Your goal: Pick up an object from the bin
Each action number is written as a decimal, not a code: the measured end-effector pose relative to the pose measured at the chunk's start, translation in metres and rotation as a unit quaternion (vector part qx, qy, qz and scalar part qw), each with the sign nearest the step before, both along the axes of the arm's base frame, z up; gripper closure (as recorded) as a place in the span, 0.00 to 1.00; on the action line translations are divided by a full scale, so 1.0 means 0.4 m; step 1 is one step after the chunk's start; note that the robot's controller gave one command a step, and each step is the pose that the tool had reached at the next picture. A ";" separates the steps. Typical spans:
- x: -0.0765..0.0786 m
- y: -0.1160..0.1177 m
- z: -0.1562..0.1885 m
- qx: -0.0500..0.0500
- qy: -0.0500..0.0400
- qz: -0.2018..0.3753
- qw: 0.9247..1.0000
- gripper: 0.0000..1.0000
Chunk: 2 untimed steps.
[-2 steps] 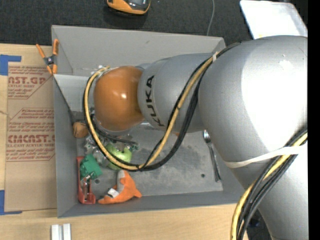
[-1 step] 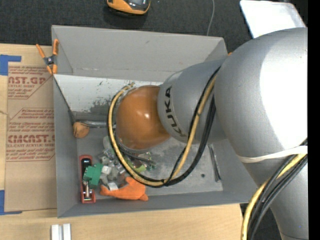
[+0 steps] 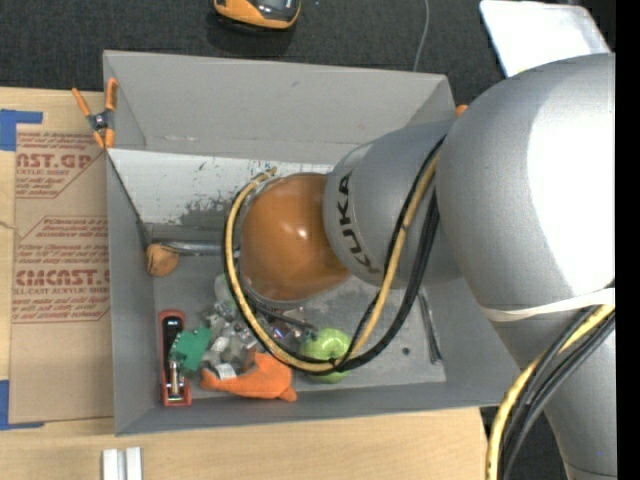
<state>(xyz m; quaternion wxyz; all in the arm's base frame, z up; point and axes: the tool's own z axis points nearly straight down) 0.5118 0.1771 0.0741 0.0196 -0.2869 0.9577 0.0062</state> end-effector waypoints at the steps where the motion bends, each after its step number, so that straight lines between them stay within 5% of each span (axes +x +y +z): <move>1: 0.076 0.092 -0.002 -0.006 -0.004 0.135 0.991 1.00; 2: 0.034 0.129 0.012 -0.012 -0.019 0.328 0.944 1.00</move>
Offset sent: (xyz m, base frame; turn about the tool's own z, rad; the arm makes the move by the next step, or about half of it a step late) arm -0.0189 0.0573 0.0047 -0.8920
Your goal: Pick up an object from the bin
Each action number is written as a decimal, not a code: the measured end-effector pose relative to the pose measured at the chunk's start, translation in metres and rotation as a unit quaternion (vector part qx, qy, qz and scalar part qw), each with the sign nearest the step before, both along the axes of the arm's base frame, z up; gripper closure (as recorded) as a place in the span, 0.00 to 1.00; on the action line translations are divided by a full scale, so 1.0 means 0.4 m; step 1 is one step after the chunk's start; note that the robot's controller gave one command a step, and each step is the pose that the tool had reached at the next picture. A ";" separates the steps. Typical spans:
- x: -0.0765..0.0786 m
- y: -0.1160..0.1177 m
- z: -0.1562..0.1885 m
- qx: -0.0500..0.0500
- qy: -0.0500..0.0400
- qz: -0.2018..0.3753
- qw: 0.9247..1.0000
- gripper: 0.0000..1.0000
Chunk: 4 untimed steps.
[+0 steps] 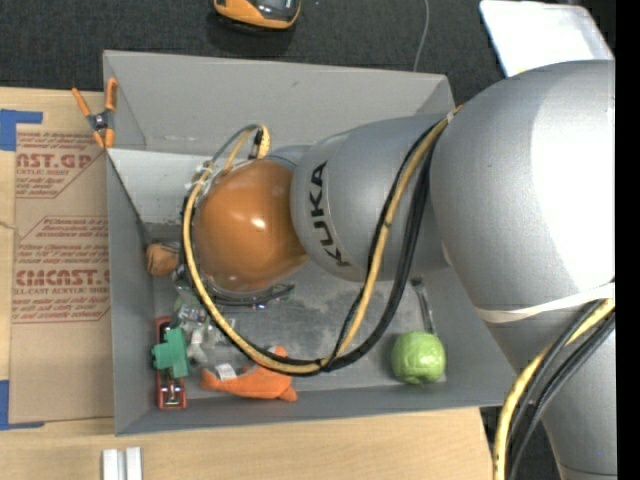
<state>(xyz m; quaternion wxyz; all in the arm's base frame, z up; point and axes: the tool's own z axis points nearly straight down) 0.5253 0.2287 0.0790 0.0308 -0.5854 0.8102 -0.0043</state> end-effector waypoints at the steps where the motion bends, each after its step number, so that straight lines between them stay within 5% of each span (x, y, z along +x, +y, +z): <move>1: -0.047 -0.005 -0.006 -0.001 -0.010 0.067 0.998 1.00; 2: -0.079 -0.159 -0.012 -0.003 -0.011 0.142 0.990 1.00; 3: -0.077 -0.190 -0.010 -0.006 -0.012 0.176 0.984 1.00; 4: -0.093 -0.199 -0.012 0.000 -0.016 0.122 0.992 1.00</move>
Offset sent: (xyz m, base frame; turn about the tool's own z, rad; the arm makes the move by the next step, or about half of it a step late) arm -0.0349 -0.0717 -0.0090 -0.2850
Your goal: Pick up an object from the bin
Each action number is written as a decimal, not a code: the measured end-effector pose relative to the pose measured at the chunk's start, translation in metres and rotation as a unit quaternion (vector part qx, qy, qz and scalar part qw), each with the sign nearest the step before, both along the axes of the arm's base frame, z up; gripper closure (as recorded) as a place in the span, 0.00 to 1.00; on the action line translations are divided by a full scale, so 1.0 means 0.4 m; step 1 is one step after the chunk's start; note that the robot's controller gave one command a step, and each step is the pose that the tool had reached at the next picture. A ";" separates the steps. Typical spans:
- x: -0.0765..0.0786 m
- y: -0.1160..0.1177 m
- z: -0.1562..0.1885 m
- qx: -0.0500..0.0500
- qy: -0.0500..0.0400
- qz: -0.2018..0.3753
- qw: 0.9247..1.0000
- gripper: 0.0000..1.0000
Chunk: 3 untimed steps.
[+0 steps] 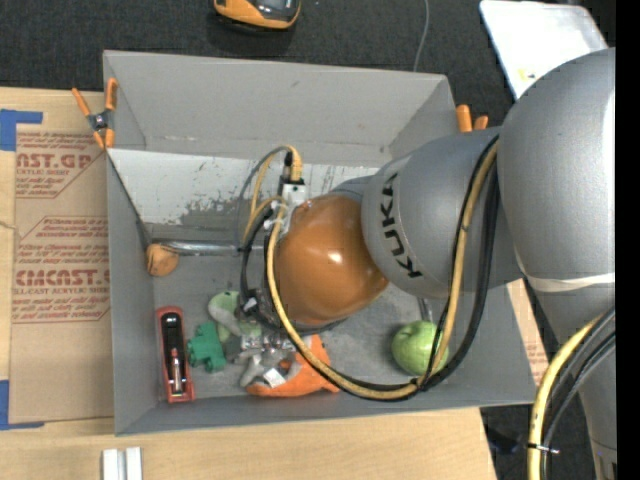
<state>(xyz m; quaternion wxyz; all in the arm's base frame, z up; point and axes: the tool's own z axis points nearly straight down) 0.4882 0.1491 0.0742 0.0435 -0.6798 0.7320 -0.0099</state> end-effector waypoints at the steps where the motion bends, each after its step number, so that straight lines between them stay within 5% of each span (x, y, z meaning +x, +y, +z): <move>1: 0.003 0.055 -0.003 -0.006 -0.002 0.055 0.998 1.00; 3: 0.014 -0.217 -0.003 -0.003 -0.004 0.054 0.999 1.00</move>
Offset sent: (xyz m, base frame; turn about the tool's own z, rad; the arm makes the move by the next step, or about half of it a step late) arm 0.0064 -0.1264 -0.0042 -0.0894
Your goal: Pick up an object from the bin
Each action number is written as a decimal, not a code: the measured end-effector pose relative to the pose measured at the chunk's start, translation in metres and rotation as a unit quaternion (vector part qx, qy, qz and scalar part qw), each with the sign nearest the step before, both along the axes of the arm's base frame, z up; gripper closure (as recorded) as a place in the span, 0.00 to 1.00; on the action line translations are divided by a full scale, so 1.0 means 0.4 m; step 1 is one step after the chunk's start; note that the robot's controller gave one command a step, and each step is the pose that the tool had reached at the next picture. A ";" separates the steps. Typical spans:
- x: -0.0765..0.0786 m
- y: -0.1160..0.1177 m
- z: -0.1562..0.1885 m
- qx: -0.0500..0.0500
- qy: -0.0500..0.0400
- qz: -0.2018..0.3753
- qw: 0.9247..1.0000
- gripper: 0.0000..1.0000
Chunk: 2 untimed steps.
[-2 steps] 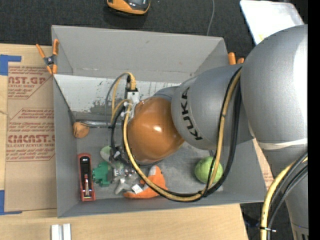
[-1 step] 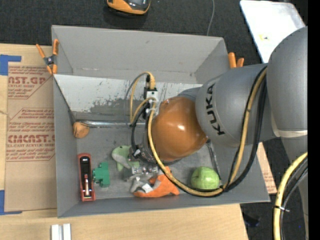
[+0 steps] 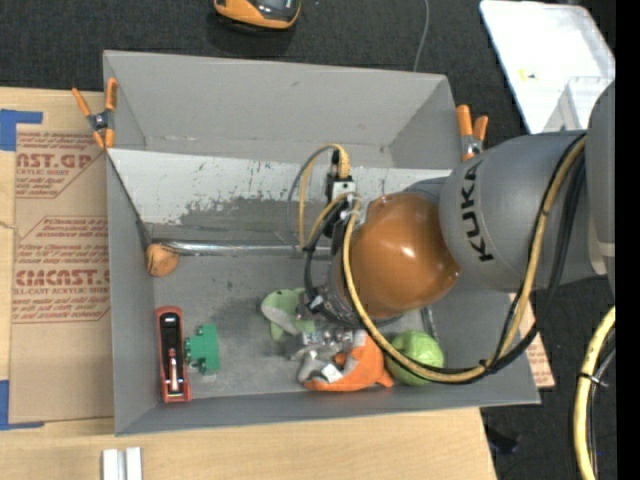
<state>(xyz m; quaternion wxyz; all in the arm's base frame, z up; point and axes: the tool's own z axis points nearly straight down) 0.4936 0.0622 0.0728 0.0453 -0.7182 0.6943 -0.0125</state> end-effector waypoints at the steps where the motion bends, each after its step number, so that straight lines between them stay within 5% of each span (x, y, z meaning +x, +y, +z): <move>1: 0.019 0.030 0.155 0.001 0.004 -0.006 1.000 1.00; 2: 0.006 -0.013 0.155 0.002 -0.002 -0.006 1.000 1.00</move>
Offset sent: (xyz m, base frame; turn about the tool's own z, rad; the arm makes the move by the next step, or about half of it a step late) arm -0.0126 -0.0308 -0.0015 0.0086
